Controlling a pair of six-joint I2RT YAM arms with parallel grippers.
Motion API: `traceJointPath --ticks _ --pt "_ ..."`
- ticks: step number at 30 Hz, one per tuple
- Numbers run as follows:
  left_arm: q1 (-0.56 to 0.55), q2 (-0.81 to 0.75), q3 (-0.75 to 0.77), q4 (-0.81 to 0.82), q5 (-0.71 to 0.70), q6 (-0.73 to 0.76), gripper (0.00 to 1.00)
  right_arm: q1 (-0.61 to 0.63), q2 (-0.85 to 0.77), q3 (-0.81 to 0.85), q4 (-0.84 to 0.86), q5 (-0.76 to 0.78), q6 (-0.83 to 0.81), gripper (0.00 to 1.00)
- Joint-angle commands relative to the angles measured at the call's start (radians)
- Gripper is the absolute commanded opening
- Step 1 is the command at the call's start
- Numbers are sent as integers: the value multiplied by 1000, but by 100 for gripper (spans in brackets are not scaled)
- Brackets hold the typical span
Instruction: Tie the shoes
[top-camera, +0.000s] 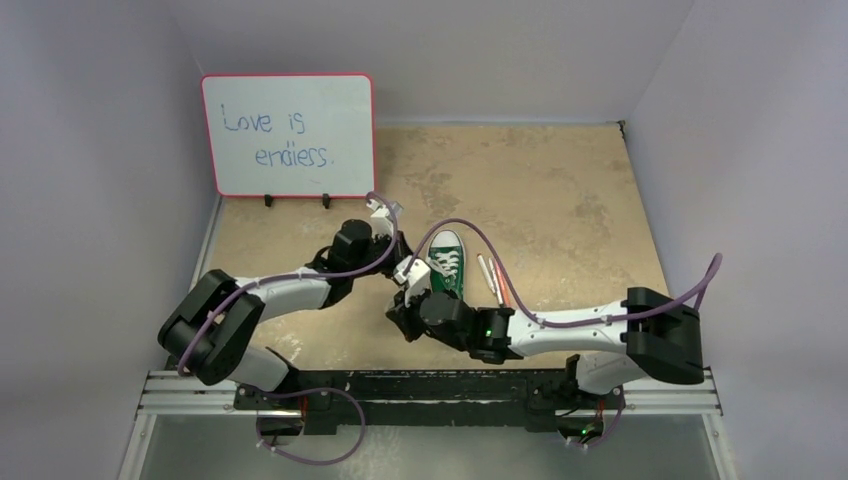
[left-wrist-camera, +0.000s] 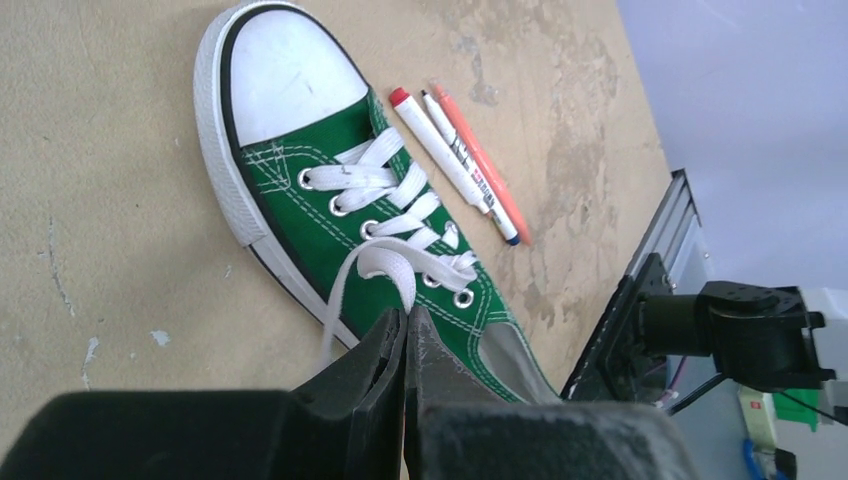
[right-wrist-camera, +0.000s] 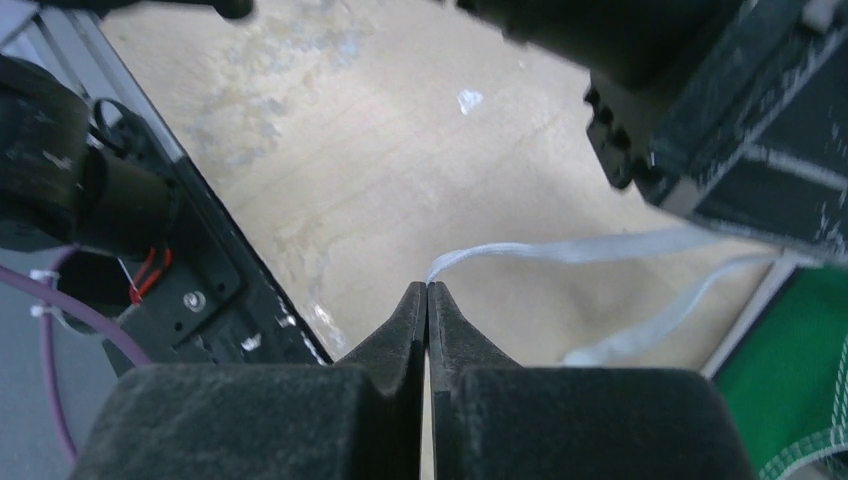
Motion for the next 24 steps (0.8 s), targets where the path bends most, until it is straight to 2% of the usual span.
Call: traceJointPath --ticks 1,5,7,9,12,17,24 --pt "-6 -51 -5 86 -27 -56 0 -9 -73 -32 -84 18 25 0" --pt "-6 -59 -9 57 -34 -43 0 -27 -184 39 -328 2 51 0" --pt "-6 -69 -7 36 -34 -40 0 -37 -245 104 -543 -40 91 0" --pt "-7 -80 1 14 -36 -37 0 -86 -275 179 -790 -108 167 0" --pt "-7 -85 -2 42 -28 -64 0 -195 -327 220 -1013 -247 183 0" --pt "-9 -58 -27 132 -14 -139 0 -359 -385 264 -1233 -209 225 0" --pt "-18 -18 -15 165 -26 -173 0 -487 -211 367 -1317 -191 171 0"
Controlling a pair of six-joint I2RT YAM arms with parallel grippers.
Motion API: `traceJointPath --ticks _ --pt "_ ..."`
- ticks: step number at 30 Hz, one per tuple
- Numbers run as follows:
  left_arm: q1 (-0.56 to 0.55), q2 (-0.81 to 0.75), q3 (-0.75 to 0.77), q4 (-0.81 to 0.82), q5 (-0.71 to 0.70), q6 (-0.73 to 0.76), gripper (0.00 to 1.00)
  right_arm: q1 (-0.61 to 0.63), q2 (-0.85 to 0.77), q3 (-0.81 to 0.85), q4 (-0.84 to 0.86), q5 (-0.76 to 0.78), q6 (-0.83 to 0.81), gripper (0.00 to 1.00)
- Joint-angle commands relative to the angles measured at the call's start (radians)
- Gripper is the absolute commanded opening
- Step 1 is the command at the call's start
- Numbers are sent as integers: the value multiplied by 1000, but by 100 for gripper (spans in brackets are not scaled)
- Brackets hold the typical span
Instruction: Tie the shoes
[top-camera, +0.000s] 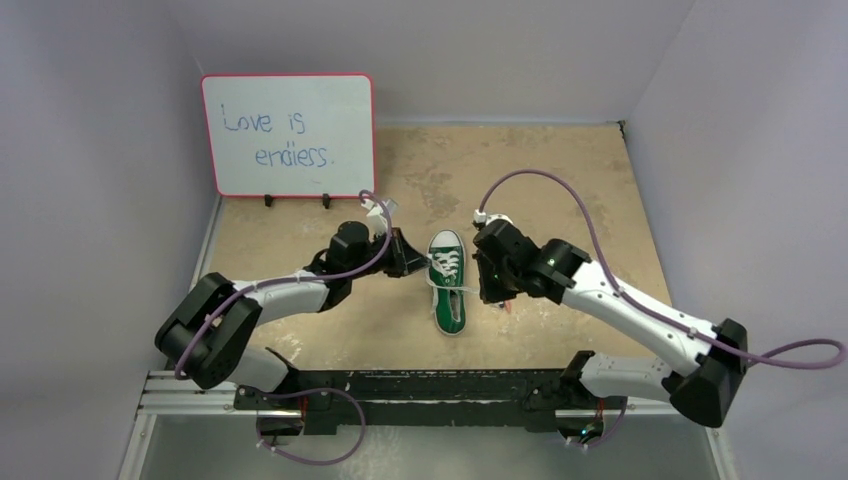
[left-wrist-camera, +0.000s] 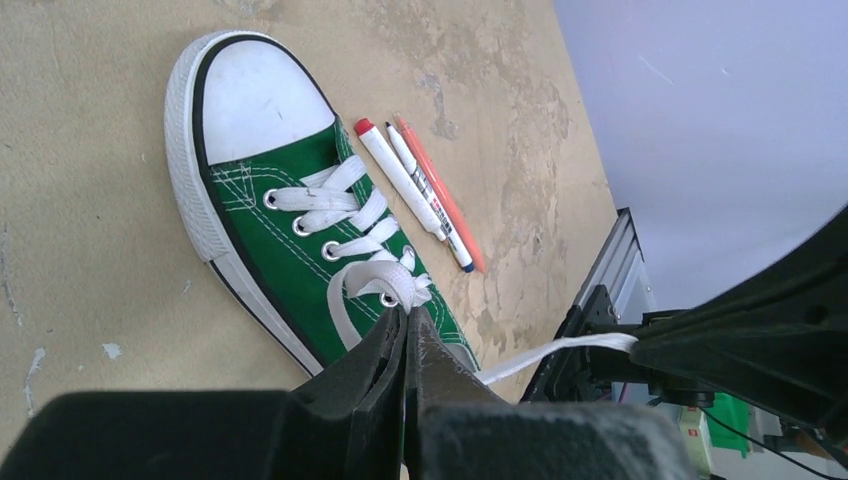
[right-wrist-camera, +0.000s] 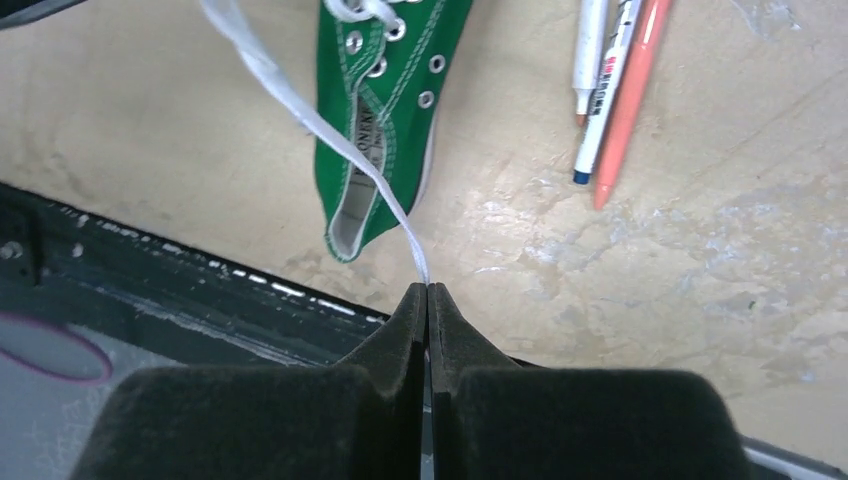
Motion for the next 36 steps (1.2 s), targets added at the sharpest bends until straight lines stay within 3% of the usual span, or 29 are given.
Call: traceJointPath --ticks 1,11,16,21,24,27,32,36 --pt "-11 24 16 85 -2 -40 0 -69 98 79 -121 2 -3 0" --pt "-33 30 26 56 -33 -27 0 -221 94 -26 -150 -12 44 0" --pt "-36 34 37 21 -37 3 0 -236 152 -108 94 -199 -74 1" --pt "-48 46 63 -22 -31 41 0 -235 227 -38 101 -218 -201 0" --pt "-59 31 70 -8 -41 44 0 -230 192 -19 196 -509 -344 0" --pt "-63 7 55 43 -33 52 0 -220 105 -74 371 -851 -370 0" --pt "-64 -82 -16 58 -35 97 0 -212 72 -169 728 -1207 -199 0" --pt "-68 -206 -44 -56 -28 180 0 -209 116 -222 1047 -1316 15 0"
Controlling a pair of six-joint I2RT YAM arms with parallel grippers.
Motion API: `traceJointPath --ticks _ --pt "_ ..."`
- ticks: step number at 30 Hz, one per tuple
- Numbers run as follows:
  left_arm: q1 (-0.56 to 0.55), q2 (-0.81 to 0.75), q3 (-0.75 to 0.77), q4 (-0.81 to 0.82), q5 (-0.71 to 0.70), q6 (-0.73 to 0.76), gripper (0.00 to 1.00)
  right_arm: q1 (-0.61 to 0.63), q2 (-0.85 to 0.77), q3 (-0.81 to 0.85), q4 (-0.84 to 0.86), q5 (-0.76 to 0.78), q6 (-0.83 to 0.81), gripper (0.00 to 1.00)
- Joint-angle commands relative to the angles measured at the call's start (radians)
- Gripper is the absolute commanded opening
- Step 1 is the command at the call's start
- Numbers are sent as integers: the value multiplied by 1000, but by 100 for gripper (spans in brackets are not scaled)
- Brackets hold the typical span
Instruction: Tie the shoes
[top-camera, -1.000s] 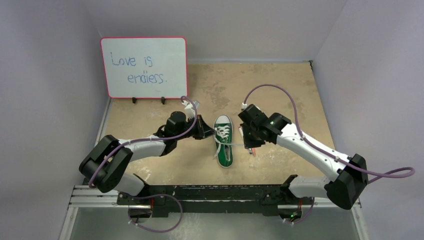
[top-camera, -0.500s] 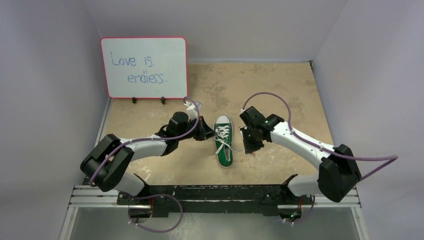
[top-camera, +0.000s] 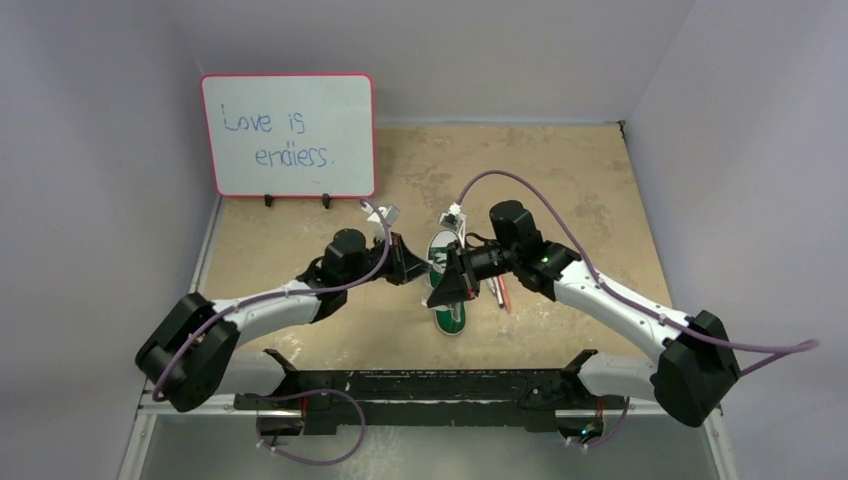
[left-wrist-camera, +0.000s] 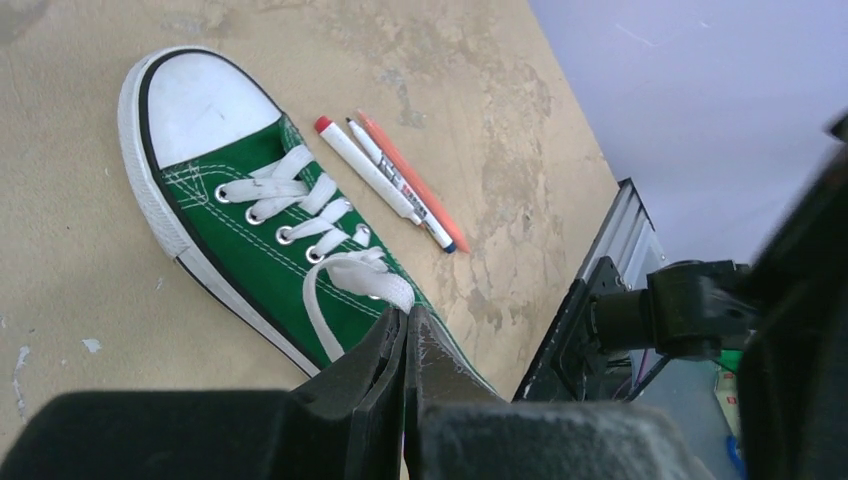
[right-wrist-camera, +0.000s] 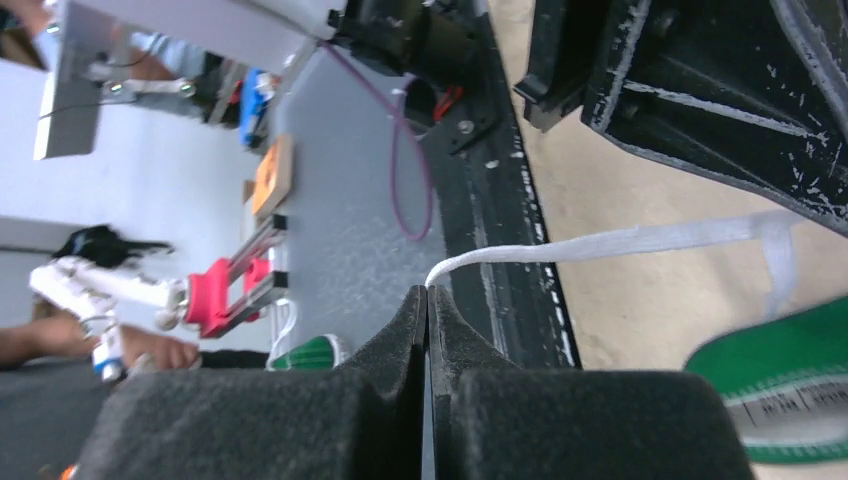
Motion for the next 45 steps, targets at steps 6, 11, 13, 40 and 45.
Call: traceJointPath --ticks 6,11,13,40,45 --pt "-12 -103 -17 -114 21 184 0 -28 -34 -47 220 51 199 0" --pt "-59 80 -10 73 6 110 0 -83 -156 -63 -37 321 161 0" --pt "-87 98 -22 147 -43 85 0 -112 -199 -55 -139 431 149 0" --pt "-89 76 -23 173 -88 106 0 -21 -77 -24 -144 518 -605 61" --pt "-87 76 -18 173 -77 104 0 -22 -27 -51 -53 430 -695 52"
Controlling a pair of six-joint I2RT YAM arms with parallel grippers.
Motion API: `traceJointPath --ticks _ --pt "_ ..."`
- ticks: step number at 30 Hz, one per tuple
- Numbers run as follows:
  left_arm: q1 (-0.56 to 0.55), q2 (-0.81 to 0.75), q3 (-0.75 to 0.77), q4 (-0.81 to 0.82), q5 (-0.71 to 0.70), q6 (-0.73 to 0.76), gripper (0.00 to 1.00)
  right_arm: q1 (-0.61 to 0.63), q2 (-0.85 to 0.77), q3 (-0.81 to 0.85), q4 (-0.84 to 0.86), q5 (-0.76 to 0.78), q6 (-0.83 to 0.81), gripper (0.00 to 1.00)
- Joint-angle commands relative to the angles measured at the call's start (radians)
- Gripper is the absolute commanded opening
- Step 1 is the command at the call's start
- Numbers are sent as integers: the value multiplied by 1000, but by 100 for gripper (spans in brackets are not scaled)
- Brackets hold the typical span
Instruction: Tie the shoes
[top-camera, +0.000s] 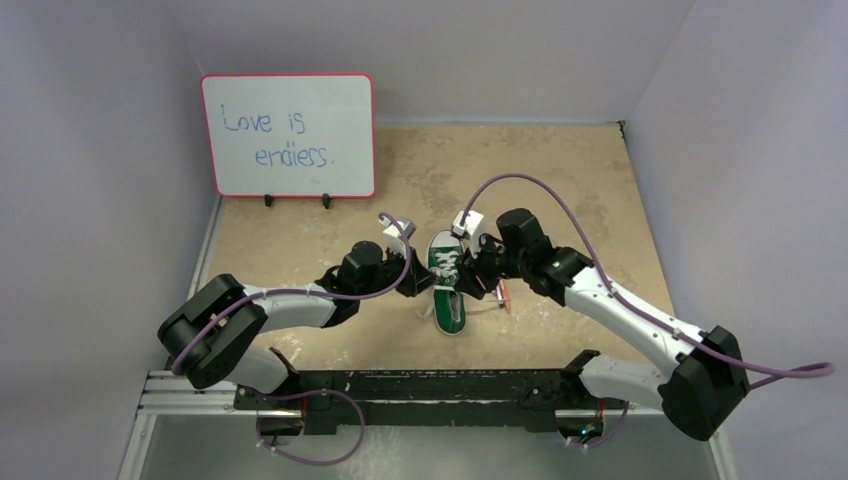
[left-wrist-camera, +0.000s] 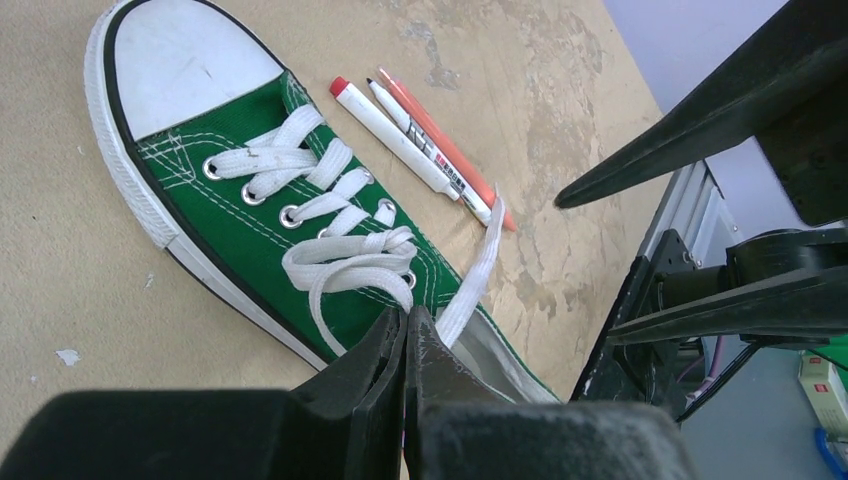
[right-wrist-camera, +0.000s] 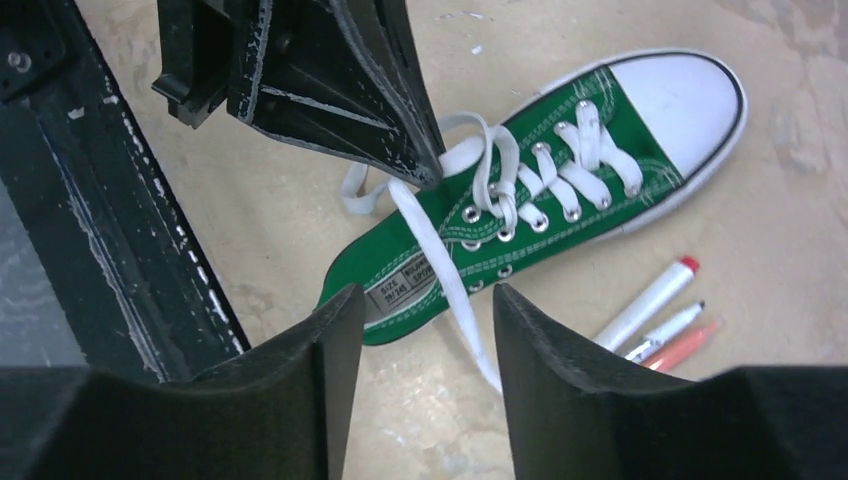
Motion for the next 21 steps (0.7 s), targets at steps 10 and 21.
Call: traceJointPath --ticks 10,21 --pt "24 -29 44 30 31 1 0 -6 169 -41 177 -121 -189 29" --pt "28 -18 18 113 45 -65 0 -5 245 -8 194 -137 -172 23"
